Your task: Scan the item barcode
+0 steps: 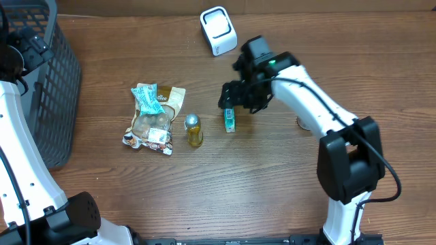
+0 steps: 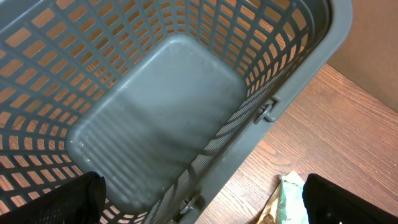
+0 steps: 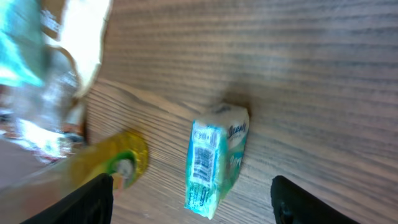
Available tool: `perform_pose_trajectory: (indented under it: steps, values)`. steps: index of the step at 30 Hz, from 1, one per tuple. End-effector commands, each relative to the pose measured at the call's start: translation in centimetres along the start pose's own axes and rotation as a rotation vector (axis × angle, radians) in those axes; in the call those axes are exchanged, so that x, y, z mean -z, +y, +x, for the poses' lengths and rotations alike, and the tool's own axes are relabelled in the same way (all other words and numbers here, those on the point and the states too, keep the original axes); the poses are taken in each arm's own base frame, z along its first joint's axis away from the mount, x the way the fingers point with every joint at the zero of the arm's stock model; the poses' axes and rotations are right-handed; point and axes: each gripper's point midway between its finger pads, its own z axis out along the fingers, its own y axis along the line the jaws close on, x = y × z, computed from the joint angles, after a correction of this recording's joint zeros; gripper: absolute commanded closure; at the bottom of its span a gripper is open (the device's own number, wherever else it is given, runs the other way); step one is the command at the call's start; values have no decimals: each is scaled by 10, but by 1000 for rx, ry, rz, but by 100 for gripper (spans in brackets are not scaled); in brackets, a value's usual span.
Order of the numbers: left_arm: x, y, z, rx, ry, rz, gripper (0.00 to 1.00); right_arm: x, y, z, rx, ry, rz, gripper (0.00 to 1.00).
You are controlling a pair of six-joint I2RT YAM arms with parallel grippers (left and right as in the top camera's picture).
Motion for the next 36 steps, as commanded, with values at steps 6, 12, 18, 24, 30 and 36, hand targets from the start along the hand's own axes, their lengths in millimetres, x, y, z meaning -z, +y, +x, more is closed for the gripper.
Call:
perform_pose_trajectory:
  steps: [6, 12, 18, 24, 30, 36]
  values:
    - [0, 1, -3, -14, -8, -2, 0, 8, 1, -3, 21, -139, 309, 0]
    - [0, 1, -3, -14, -8, -2, 0, 7, 3, -4, 26, -145, 306, 0]
    - [0, 1, -3, -14, -8, -2, 0, 7, 8, -12, 30, -178, 286, 0]
    - [0, 1, -3, -14, -8, -2, 0, 7, 11, -17, 33, -199, 276, 0]
    - [0, 1, -3, -14, -8, -2, 0, 6, 15, -17, 35, -197, 253, 0]
    - [0, 1, -3, -14, -8, -2, 0, 4, 21, -15, 36, -184, 216, 1]
